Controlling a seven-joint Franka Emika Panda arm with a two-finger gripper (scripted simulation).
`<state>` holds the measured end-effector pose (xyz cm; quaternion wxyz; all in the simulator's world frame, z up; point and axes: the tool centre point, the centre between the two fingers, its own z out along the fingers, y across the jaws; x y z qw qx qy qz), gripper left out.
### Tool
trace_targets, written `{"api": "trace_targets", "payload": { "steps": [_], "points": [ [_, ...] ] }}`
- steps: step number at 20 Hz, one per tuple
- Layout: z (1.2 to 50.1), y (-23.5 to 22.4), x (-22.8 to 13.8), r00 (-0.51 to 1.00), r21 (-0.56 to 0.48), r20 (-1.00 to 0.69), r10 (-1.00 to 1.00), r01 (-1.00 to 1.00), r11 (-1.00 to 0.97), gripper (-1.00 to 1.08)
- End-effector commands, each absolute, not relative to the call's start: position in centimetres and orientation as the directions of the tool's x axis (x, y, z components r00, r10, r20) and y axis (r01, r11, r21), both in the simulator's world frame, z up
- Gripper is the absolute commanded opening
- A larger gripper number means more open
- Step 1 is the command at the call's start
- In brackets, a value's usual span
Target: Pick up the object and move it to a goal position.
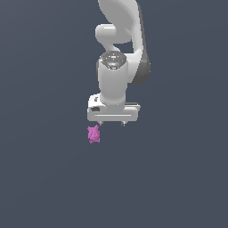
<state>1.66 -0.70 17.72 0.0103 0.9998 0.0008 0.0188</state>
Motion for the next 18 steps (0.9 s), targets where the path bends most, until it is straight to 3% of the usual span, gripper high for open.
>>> {"api": "trace_targets", "payload": {
  "steps": [1,10,18],
  "points": [
    [17.7,-0.7,1.7,0.999,0.021,0.038,0.002,0.001,-1.000,1.00],
    [20.3,-1.5,2.7,0.995,0.008,0.092,-0.037,-0.038,-0.999,1.00],
    [19.5,-2.2,2.5,0.996,0.011,0.084,-0.022,-0.023,-1.000,1.00]
  ]
}}
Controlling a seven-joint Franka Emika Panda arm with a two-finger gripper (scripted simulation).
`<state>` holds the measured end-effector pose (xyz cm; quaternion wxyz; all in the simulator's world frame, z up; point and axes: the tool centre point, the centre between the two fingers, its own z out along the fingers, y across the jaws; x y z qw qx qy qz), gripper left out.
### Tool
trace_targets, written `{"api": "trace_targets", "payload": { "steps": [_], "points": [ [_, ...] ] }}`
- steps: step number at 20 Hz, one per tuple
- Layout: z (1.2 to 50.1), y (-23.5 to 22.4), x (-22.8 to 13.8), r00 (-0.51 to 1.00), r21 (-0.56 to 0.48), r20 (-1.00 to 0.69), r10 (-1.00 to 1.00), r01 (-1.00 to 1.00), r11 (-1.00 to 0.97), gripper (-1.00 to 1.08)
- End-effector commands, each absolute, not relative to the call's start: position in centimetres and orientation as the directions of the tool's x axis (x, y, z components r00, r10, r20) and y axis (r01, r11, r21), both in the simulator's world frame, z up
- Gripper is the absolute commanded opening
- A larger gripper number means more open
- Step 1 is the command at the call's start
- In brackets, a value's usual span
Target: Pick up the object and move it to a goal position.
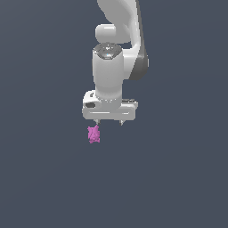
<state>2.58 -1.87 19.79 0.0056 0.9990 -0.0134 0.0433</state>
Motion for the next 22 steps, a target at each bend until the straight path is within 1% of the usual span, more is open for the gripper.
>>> {"api": "trace_targets", "payload": {
  "steps": [1,6,15,22],
  "points": [
    [19.2,-2.5,2.5,0.997,0.011,0.081,-0.017,-0.018,-1.000,1.00],
    [17.3,-4.3,2.1,0.998,0.013,0.064,0.019,0.018,-1.000,1.00],
    [12.5,-8.9,0.5,0.994,0.008,0.020,0.109,0.109,-0.994,1.00],
    [10.5,-10.7,-0.4,0.989,0.001,0.003,0.147,0.147,-0.989,1.00]
  ]
}}
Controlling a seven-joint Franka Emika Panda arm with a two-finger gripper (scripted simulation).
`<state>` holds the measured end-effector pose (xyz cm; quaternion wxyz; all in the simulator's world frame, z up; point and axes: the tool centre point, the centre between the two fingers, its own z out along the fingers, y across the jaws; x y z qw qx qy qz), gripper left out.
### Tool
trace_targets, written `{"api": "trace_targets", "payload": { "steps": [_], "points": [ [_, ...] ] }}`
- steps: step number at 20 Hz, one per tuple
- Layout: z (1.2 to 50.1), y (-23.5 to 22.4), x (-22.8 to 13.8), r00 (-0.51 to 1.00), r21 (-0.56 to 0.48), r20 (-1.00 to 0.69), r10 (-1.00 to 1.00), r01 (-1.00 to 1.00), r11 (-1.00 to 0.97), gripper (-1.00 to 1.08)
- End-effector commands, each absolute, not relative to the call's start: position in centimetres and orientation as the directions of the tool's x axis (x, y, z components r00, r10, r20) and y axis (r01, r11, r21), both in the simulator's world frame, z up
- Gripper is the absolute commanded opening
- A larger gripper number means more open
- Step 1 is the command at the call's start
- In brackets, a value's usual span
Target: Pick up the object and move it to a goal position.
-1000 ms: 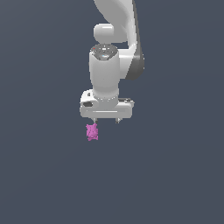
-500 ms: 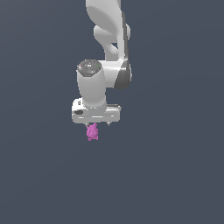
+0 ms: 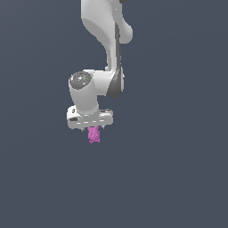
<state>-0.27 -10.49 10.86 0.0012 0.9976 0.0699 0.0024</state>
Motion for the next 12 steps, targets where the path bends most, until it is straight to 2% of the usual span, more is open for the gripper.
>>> {"api": "trace_targets", "payload": {
  "steps": [1,12],
  "points": [
    [10.4,-10.9,-0.5,0.989,0.001,0.001,0.150,0.150,-0.989,1.00],
    [8.4,-11.0,-0.6,0.989,0.000,0.000,0.151,0.151,-0.989,1.00]
  ]
}}
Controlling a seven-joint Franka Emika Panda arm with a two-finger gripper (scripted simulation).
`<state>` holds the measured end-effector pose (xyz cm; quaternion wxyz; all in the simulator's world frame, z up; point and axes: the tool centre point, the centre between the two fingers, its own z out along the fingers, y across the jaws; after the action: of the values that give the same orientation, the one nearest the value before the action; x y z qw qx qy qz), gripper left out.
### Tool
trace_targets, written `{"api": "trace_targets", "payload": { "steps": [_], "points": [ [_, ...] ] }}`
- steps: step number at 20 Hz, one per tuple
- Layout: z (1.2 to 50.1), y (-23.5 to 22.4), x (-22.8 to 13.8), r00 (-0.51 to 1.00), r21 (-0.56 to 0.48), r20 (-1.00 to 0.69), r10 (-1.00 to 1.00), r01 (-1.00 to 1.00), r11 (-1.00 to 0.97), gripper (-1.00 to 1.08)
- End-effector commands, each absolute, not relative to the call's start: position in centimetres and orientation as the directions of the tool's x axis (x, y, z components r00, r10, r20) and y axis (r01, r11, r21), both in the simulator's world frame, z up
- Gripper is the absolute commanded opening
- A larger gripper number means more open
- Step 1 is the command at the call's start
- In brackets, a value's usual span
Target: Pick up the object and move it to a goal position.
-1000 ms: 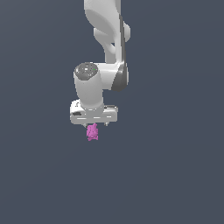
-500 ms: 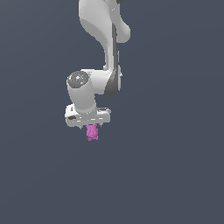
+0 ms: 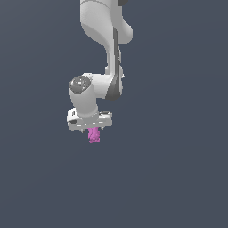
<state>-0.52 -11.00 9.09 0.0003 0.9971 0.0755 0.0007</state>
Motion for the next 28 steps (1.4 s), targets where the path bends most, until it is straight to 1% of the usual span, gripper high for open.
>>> {"api": "trace_targets", "payload": {
  "steps": [1,5,10,11,22,28],
  "points": [
    [7.8,-11.0,-0.6,0.989,0.000,0.000,0.151,0.151,-0.989,1.00],
    [5.9,-11.0,-0.7,0.988,0.000,0.000,0.152,0.152,-0.988,1.00],
    [5.2,-11.0,-0.6,0.988,0.000,0.000,0.153,0.153,-0.988,1.00],
    [5.2,-11.0,-0.6,0.988,0.000,0.000,0.153,0.153,-0.988,-1.00],
    [5.3,-11.0,-0.5,0.988,0.000,0.001,0.154,0.154,-0.988,-1.00],
    [6.4,-9.8,-0.7,0.988,0.000,0.001,0.154,0.154,-0.988,-1.00]
  ]
}}
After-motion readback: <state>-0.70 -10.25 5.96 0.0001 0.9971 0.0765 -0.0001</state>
